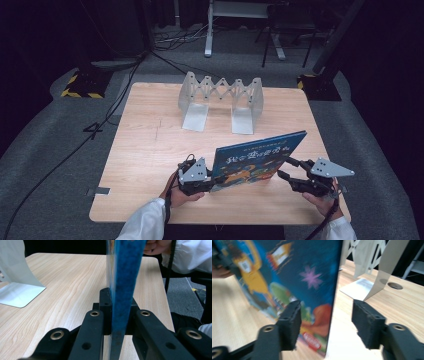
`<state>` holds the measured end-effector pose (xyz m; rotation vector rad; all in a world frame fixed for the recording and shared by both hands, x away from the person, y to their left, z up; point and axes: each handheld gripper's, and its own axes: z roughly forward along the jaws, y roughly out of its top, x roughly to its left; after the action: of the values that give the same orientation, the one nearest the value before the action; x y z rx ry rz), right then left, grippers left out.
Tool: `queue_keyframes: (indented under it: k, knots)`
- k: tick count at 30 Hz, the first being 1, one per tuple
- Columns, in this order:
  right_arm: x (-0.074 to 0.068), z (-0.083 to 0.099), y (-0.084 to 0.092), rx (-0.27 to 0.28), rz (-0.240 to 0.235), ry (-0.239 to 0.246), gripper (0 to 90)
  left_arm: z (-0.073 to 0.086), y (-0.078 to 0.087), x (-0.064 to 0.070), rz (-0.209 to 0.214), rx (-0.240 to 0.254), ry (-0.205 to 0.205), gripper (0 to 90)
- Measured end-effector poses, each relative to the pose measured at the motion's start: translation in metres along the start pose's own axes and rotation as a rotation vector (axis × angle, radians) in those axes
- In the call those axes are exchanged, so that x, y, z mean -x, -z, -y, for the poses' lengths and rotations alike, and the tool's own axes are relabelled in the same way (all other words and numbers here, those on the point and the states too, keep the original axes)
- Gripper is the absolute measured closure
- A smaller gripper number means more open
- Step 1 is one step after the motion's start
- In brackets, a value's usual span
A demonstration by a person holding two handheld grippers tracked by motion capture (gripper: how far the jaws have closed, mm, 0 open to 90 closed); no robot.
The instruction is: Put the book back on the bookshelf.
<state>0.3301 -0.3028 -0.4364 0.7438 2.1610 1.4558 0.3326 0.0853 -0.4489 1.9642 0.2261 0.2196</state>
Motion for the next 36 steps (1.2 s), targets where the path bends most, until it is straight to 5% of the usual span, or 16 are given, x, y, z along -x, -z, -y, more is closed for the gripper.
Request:
queue_keyframes:
  k: [6,9,36]
  knots:
    - [-0.005,-0.01,-0.02,-0.003,-0.013,0.011,47.6,0.001,-0.002,0.001,-0.024,0.018,0.029,82.7]
    - [-0.012,-0.013,-0.027,-0.025,0.047,0.042,44.5,0.002,-0.004,0.001,-0.039,0.032,0.05,82.5]
    - [-0.007,-0.009,-0.025,-0.004,0.036,0.0,46.7,-0.009,-0.015,0.002,-0.076,0.114,0.041,77.3]
